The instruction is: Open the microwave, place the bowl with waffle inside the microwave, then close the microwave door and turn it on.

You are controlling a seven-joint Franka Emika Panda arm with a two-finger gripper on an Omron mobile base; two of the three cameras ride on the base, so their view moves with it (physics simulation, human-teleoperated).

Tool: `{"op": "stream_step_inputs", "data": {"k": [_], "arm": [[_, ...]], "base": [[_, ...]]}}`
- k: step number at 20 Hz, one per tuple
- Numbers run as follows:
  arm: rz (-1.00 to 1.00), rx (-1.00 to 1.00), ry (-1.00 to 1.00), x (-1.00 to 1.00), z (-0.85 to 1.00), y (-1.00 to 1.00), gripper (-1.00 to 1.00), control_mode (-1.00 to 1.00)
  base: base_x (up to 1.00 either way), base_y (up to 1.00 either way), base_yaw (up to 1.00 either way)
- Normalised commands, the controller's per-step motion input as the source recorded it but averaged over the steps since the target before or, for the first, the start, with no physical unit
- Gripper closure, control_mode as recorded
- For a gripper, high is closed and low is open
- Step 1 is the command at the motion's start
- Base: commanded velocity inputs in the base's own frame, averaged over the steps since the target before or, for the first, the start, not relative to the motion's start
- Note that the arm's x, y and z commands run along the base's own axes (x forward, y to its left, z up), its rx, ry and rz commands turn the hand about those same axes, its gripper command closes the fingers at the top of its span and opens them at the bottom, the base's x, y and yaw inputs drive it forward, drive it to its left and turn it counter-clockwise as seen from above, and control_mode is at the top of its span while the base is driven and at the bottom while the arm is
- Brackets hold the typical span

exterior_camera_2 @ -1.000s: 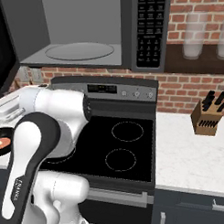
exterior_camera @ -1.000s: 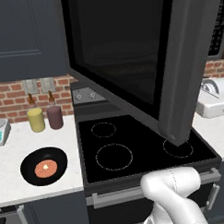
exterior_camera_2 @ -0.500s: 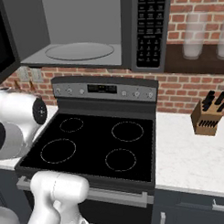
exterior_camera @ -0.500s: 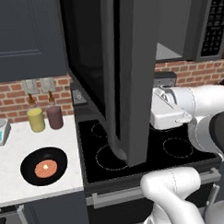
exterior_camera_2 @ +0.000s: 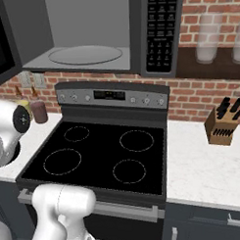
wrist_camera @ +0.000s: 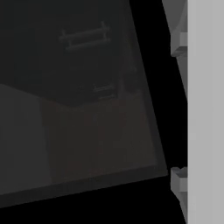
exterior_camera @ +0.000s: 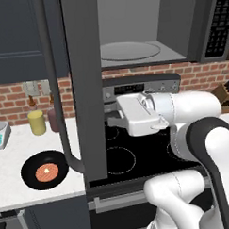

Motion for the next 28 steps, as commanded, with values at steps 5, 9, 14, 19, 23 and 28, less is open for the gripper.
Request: {"op": "stream_step_inputs", "data": {"k": [5,9,14,19,23,28], "arm": [[0.00,0.00,0.00,0.04,0.00,0.14,-1.00,-1.00],[0.01,0.00,0.00,0.00,0.00,-0.01,-1.00,-1.00],[-0.04,0.00,0.02,-0.04,0.07,-0.19,-1.00,-1.00],[-0.25,0.00,0.17,0.20,0.26,-0.46,-1.00,-1.00],[-0.39,-0.04,0.27,0.19,0.18,-0.60,-1.00,-1.00],[-0.38,-0.13,0.35,0.00,-0.02,-0.50,-1.00,-1.00]], "base": [[0.00,0.00,0.00],[0.00,0.00,0.00],[0.00,0.00,0.00],[0.00,0.00,0.00],[0.00,0.00,0.00],[0.00,0.00,0.00]]}}
